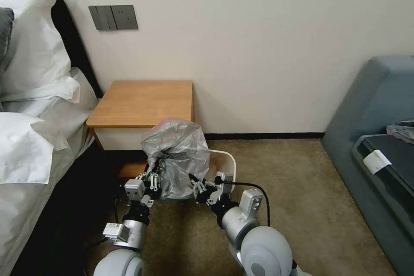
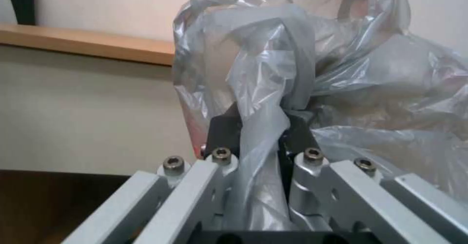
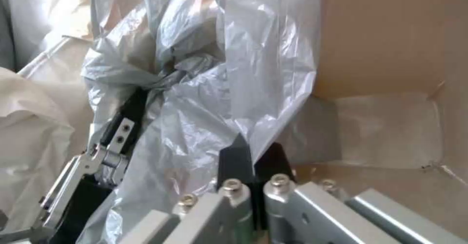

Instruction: Pick up the garbage bag from the table and place it over the trash can.

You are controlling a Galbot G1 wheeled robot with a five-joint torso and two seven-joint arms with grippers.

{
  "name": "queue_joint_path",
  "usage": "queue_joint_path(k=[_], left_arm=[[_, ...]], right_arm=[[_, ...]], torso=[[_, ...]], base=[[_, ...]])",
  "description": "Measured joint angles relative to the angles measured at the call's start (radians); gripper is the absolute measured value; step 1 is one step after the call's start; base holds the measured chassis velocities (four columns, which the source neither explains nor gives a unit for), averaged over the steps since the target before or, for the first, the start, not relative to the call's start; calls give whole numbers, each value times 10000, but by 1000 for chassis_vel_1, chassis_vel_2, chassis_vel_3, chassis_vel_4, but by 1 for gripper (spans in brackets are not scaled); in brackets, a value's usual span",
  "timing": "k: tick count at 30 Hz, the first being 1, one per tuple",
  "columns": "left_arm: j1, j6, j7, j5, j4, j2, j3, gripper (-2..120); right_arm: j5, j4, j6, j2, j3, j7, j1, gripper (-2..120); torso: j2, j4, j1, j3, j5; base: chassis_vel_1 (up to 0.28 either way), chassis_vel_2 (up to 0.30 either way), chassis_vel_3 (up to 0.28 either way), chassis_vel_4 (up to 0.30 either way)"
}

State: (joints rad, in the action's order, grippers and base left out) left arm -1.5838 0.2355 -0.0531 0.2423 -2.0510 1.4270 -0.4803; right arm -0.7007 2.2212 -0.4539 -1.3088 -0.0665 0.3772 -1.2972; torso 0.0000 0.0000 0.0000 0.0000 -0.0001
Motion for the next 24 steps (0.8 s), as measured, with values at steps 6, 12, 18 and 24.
queue_joint_path(k=[6, 12, 18, 24], left_arm=[[7, 31, 6, -24, 13, 33, -4, 7], [-7, 49, 171, -28, 24, 54, -85, 7], [-17, -57, 363, -109, 3, 283, -81, 7], [-50, -515, 810, -416, -137, 691, -24, 7]], right_arm=[[779, 194, -109, -147, -372, 641, -121, 0], [1957, 581, -185, -227, -813, 1301, -324, 0], [3376, 692, -146, -266, -987, 1564, -701, 0], [4534, 821, 5, -320, -990, 1537, -1272, 0]], torso=[[0, 0, 0, 0, 0], [0, 1, 0, 0, 0], [0, 1, 0, 0, 1], [0, 0, 0, 0, 1]], base=[[0, 0, 0, 0], [0, 0, 0, 0], [0, 0, 0, 0], [0, 0, 0, 0]])
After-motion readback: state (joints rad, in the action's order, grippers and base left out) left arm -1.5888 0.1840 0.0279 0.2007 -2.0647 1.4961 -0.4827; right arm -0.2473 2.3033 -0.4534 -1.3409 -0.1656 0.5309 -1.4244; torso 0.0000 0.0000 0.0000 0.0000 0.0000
